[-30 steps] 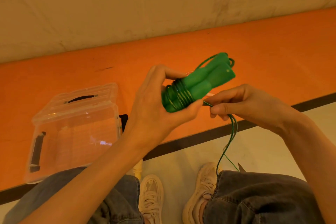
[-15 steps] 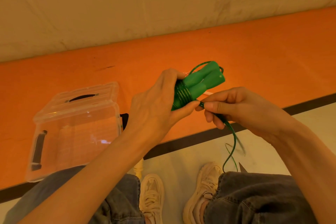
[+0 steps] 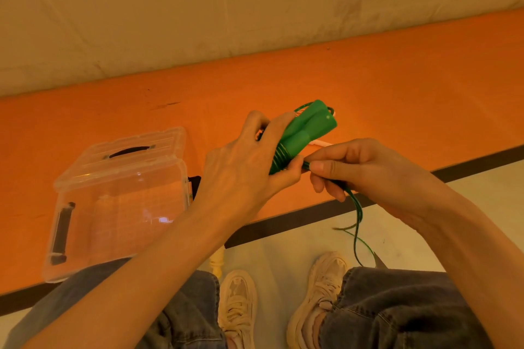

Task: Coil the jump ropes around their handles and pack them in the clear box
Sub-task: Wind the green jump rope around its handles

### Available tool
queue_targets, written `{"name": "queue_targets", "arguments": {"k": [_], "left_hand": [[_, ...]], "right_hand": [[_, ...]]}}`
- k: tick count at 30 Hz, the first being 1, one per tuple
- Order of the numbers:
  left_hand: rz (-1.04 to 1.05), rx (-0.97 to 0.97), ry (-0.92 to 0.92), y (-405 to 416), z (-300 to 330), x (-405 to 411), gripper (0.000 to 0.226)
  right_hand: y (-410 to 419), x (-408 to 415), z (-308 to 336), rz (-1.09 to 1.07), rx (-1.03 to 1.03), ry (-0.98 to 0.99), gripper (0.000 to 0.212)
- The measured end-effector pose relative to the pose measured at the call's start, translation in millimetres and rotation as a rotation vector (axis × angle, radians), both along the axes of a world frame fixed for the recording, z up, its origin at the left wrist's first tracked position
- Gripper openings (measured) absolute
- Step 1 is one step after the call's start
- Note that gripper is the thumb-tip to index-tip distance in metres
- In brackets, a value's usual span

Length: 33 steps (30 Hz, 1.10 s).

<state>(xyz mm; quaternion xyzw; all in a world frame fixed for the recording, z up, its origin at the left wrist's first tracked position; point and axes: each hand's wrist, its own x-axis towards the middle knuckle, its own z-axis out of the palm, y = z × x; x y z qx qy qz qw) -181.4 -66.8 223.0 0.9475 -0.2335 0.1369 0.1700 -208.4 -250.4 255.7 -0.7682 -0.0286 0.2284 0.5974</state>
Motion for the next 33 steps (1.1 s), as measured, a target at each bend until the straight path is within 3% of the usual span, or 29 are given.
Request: {"name": "queue_targets", "arguments": {"k": [5, 9, 13, 19, 29, 33], "left_hand": [[-0.049, 0.052, 0.021, 6, -3, 3, 0.085], [-0.063, 0.089, 0.005, 9, -6, 5, 0.089], [-0.06, 0.103, 0.016, 9, -6, 7, 0.084], [-0.028, 0.108, -0.142, 7, -7, 2, 0.067], [-0.074, 0.167, -0.161, 11, -7, 4, 0.063], [-0.093, 0.173, -0.155, 14, -8, 10, 0.065]], "right_hand": [[-5, -1, 6, 0.005, -0.089, 0.094, 0.022], [-7, -2, 4, -0.032, -0.131, 0.139, 0.019], [-6, -4, 6, -0.002, -0.089, 0.124, 0.022], [3, -7, 8, 0.053, -0.013, 0.066, 0.029], [-38, -8, 17, -0.019, -0.313, -0.031, 0.025], [-45, -11, 27, -0.092, -0.176, -0.196, 0.013]]}}
